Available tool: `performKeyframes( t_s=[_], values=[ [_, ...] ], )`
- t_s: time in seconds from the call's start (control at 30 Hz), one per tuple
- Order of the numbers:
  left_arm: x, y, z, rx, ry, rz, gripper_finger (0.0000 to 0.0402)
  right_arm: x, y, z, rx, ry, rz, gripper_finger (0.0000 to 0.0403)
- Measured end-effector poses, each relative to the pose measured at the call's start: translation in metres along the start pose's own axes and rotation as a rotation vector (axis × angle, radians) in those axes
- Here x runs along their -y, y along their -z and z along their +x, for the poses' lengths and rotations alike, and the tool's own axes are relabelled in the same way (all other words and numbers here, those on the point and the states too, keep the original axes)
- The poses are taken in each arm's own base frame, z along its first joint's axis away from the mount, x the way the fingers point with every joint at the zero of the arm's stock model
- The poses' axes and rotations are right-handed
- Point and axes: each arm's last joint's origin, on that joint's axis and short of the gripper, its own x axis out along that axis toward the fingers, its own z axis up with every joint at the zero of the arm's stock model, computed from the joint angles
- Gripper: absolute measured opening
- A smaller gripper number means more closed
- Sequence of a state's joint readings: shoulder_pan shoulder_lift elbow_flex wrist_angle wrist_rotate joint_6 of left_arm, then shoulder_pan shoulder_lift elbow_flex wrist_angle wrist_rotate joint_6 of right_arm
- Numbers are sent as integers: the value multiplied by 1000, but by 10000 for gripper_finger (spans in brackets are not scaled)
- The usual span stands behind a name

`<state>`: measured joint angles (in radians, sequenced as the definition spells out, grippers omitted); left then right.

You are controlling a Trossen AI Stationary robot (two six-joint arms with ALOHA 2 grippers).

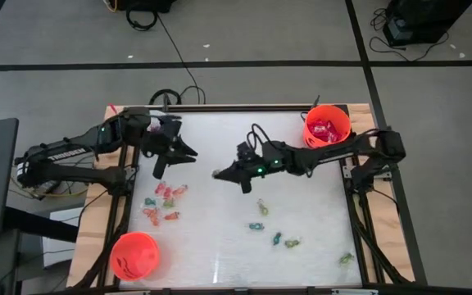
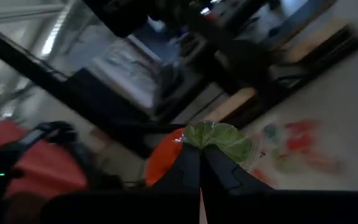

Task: Sort candy by brand, put in halloween buckets
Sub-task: Put the green gummy into the bottom orange bucket

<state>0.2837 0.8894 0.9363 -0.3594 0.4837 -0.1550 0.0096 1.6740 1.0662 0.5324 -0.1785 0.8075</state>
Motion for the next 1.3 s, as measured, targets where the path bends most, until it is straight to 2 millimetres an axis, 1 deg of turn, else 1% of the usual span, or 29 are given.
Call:
performKeyframes(
  t_s=[0.07,0.2,0.37,0.5,0.63,0.77,0.9,1.03,1.17,1.3],
  values=[
    [7,-2,3,23,17,36,106,2,0,11,-26,-48,20,4],
    [16,-4,7,59,6,88,115,-5,-12,32,-34,-178,26,5],
    [26,-2,10,51,49,237,148,-12,-27,56,-32,-277,24,5],
    [34,0,11,43,89,288,178,-14,-38,66,-47,-327,39,5],
    [39,1,9,42,95,294,192,-11,-43,65,-56,-337,49,5],
    [39,1,5,41,59,292,193,-8,-51,62,-56,-375,88,6],
    [39,1,-1,50,22,293,193,-6,-55,61,-56,-387,90,6],
    [42,1,-13,70,0,298,193,-7,-58,59,-44,-395,94,6],
    [44,5,-27,66,-35,294,193,-7,-66,56,3,-422,84,6],
    [43,3,-31,95,-105,291,193,-3,-71,55,33,-405,92,6]
  ],
)
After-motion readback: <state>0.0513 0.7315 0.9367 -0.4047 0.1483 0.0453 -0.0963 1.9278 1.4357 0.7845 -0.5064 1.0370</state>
